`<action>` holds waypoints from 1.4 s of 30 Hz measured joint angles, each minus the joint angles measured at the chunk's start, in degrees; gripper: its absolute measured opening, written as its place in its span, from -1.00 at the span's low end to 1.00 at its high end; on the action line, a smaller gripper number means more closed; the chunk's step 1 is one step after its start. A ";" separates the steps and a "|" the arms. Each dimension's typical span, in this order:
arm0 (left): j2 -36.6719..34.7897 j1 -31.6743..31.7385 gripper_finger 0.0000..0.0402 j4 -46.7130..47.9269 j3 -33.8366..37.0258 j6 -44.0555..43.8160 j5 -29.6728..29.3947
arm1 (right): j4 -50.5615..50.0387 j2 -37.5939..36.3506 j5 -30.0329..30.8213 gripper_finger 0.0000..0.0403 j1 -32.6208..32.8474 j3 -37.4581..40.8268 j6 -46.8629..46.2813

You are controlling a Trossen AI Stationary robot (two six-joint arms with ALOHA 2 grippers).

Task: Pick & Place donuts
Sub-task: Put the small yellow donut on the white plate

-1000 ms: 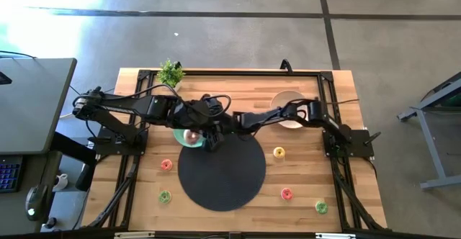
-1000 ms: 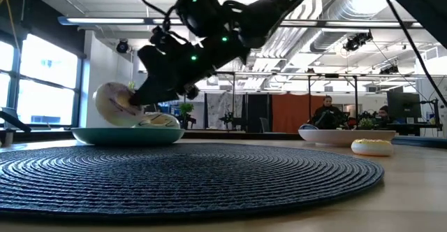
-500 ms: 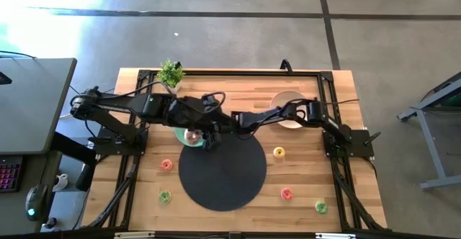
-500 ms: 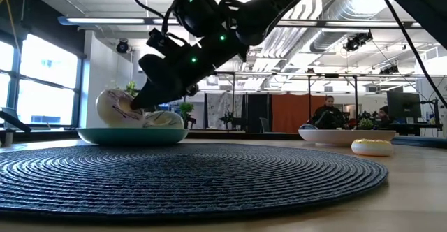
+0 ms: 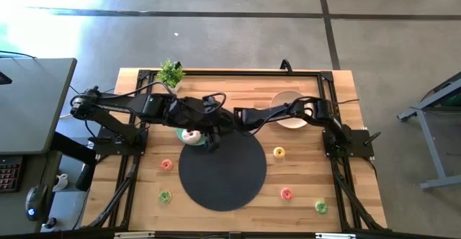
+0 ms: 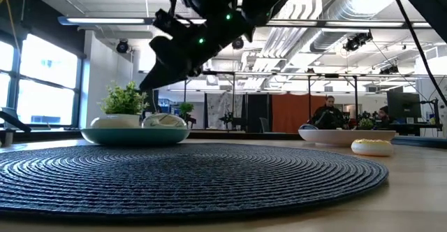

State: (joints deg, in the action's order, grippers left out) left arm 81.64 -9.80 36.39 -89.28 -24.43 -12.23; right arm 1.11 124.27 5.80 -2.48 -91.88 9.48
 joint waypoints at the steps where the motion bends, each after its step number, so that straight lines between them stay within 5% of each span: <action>1: -0.55 -0.33 -0.21 0.33 0.05 -0.02 -0.08 | -1.44 -0.82 -0.08 -0.27 0.00 0.01 0.30; 10: -6.84 -7.21 -0.21 8.31 -0.06 -2.17 -11.36 | -33.24 -12.10 4.90 -0.27 0.41 0.28 2.46; 20: -5.85 -17.26 -0.21 32.41 2.80 -32.12 -12.68 | -51.79 -31.37 2.81 -0.31 5.96 14.49 -6.89; 28: 0.83 -22.86 -0.21 31.97 12.22 -48.65 -5.84 | -48.81 -44.96 -6.16 -0.31 12.82 35.84 -18.27; 42: 10.49 -23.59 -0.21 30.05 16.02 -47.65 -0.42 | -24.67 -47.22 -6.89 -0.31 16.81 57.10 -24.64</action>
State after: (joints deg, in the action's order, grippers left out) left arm 92.12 -33.39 66.44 -73.26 -72.08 -12.65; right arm -23.56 77.06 -1.09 14.33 -34.77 -15.15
